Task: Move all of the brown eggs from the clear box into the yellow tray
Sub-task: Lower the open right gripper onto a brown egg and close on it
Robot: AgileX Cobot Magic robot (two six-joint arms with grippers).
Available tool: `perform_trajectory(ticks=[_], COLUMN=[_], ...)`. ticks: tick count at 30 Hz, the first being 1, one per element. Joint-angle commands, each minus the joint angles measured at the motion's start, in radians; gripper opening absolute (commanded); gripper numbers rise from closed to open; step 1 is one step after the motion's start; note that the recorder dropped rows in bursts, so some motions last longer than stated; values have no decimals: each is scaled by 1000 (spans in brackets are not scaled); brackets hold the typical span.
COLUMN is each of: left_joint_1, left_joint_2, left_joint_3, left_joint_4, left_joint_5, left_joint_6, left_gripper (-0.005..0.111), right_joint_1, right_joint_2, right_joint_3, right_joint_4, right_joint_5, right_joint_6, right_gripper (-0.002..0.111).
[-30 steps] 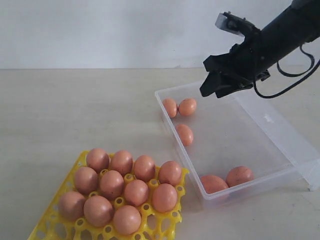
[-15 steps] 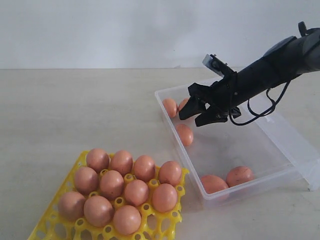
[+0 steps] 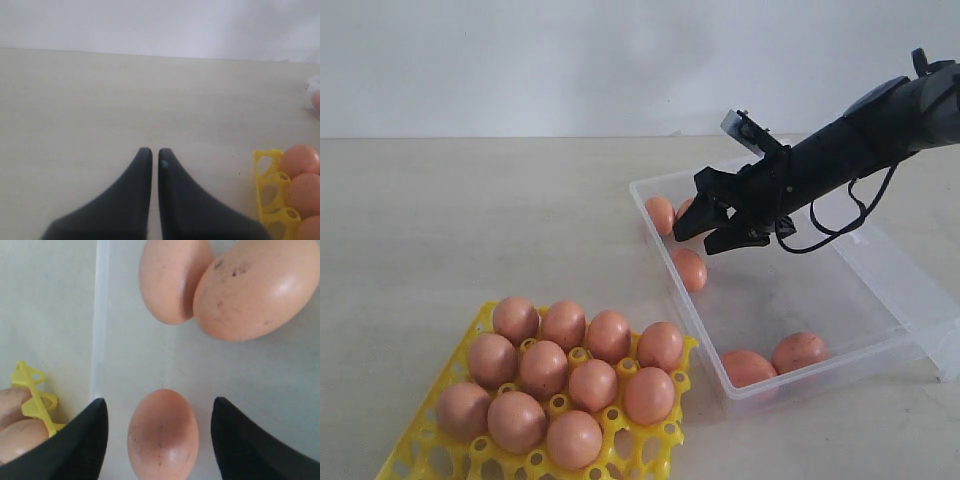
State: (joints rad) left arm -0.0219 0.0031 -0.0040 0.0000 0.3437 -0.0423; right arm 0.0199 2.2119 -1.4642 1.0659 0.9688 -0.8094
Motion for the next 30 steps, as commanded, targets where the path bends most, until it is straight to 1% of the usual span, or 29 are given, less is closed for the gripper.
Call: perform_trajectory(ticks=[1, 15, 30], left_joint_1=[-1, -1, -1], left_joint_2=[-3, -3, -3], left_joint_3=[4, 4, 4], left_joint_4=[0, 0, 0], left_joint_5=[-6, -6, -6], left_joint_6=[4, 4, 4], left_gripper=[4, 4, 4], right_joint_1=[-8, -8, -8], right_joint_2=[-1, 4, 94], right_joint_3=[-5, -5, -3], right_joint_4=[5, 3, -2], right_joint_5=[25, 26, 56], right_joint_6=[-16, -20, -10], right_gripper=[54, 54, 54])
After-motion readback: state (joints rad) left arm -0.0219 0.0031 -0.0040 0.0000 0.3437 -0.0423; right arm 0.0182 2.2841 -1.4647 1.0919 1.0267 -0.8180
